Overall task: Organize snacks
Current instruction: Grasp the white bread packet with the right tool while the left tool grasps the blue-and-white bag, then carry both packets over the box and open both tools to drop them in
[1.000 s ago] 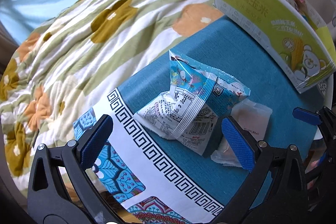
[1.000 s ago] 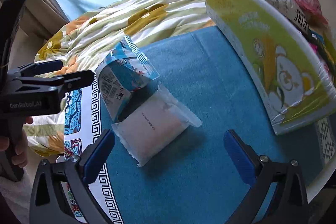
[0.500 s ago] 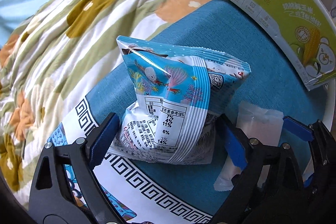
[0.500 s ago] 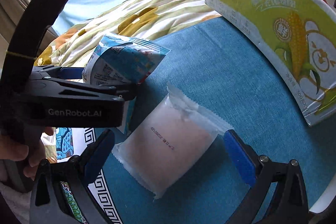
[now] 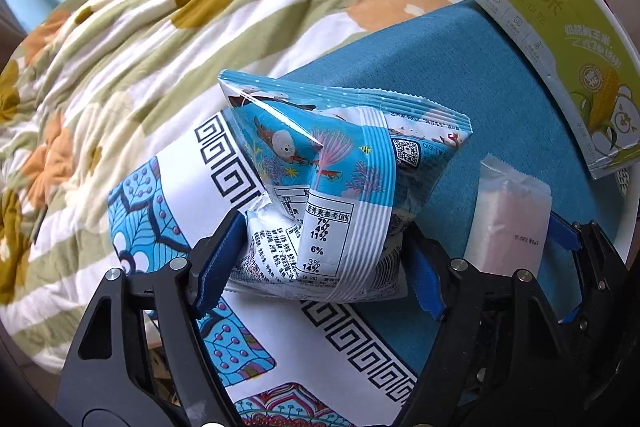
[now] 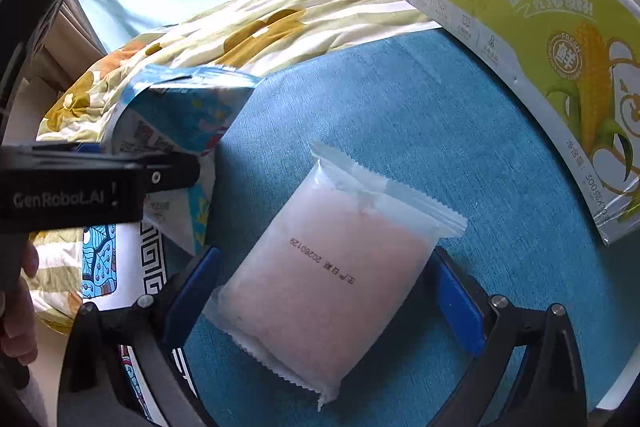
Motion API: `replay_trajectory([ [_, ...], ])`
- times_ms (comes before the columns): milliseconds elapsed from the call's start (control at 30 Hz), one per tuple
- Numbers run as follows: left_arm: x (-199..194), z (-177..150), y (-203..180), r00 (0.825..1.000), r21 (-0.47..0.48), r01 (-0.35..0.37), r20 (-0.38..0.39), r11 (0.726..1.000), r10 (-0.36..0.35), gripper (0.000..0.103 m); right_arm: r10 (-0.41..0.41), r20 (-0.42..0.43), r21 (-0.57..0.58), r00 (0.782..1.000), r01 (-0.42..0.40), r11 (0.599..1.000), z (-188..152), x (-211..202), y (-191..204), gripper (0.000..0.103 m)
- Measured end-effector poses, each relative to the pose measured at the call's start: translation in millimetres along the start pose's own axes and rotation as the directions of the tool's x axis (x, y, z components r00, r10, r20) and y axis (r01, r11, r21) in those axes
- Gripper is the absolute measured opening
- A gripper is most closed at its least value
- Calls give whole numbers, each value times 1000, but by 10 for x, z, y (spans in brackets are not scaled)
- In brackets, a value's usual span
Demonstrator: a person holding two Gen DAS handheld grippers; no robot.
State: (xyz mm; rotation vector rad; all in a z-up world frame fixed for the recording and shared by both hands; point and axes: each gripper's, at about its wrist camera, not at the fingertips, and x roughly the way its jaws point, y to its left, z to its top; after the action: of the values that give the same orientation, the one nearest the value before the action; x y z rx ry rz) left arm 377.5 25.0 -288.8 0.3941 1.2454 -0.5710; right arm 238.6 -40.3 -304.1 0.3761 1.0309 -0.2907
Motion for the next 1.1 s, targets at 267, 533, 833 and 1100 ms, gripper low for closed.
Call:
replay_trajectory([
  [267, -72, -203, 41, 1000, -74, -12, 5, 997, 13, 70, -15, 17, -50, 1000, 16, 999, 89, 30, 4, 69],
  [533, -274, -235, 33, 999, -137, -1, 39, 991, 6, 66, 46, 70, -95, 997, -39, 995, 148, -166, -27, 64],
  [833, -910, -233, -84, 992, -186, -2, 127, 983, 26, 66, 112, 138, -88, 984, -101, 991, 292, -680, -146, 61],
  [1100, -1632, -100, -582, 974, -187, -7, 222, 982, 49, 66, 182, 244, -126, 952, -155, 980, 559, -1503, -397, 61],
])
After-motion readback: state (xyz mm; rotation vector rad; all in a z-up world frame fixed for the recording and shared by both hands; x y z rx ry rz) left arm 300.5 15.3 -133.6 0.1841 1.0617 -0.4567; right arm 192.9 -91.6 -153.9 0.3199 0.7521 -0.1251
